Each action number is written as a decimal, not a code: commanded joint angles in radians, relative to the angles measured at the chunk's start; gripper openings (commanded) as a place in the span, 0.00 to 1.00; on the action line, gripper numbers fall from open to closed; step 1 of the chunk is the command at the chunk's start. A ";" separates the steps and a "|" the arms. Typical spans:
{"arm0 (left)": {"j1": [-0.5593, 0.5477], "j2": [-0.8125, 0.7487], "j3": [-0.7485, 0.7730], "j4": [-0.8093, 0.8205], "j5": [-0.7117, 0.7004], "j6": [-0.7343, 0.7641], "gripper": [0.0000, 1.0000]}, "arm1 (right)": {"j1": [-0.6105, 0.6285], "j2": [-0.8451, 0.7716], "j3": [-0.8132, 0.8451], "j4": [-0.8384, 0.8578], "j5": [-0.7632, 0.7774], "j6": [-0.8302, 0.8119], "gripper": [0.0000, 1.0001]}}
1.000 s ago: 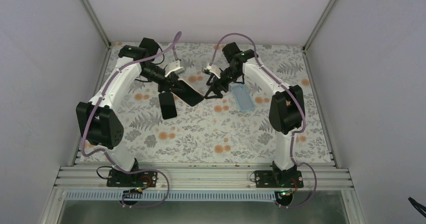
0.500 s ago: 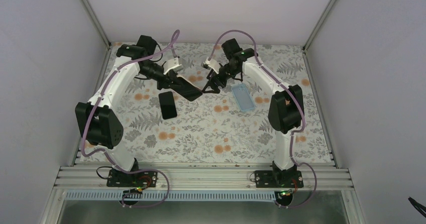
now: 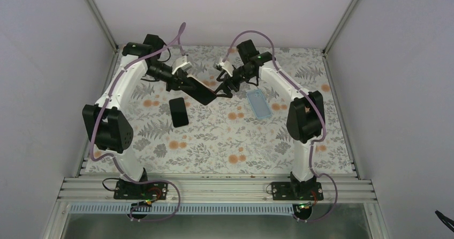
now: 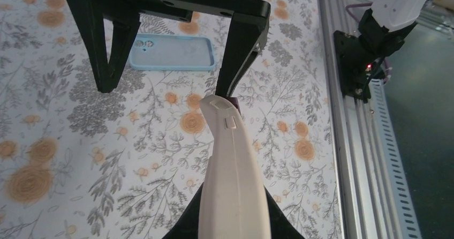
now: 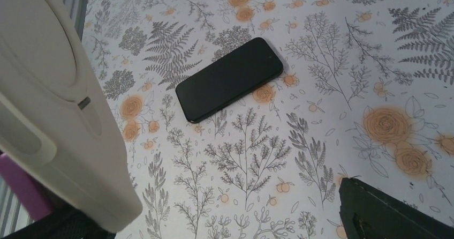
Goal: Take the phone out of the phone case
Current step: Remove the phone case from the phone.
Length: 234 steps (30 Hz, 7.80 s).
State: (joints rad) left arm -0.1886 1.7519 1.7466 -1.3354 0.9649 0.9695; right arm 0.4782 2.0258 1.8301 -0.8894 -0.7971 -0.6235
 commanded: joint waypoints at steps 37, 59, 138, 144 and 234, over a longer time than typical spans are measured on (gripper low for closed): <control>-0.090 0.077 0.087 0.122 0.077 -0.045 0.02 | 0.245 0.057 0.269 -0.124 -0.478 -0.021 0.98; -0.072 0.092 0.205 -0.023 0.013 0.008 0.68 | 0.116 -0.077 0.057 -0.041 -0.419 0.013 0.03; -0.443 0.054 -0.203 1.398 -1.066 -0.544 0.99 | -0.172 -0.142 0.008 0.596 0.229 0.875 0.03; -0.443 0.084 -0.185 1.406 -1.113 -0.539 0.98 | -0.171 -0.152 0.011 0.593 0.229 0.874 0.03; -0.527 0.243 -0.522 2.754 -1.513 0.270 0.02 | -0.220 -0.134 -0.005 0.406 -0.286 0.878 0.03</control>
State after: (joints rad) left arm -0.7498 2.0232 1.1801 1.3895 -0.4744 1.2831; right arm 0.2775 1.9308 1.8381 -0.3569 -0.9649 0.3191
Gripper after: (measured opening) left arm 0.059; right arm 0.058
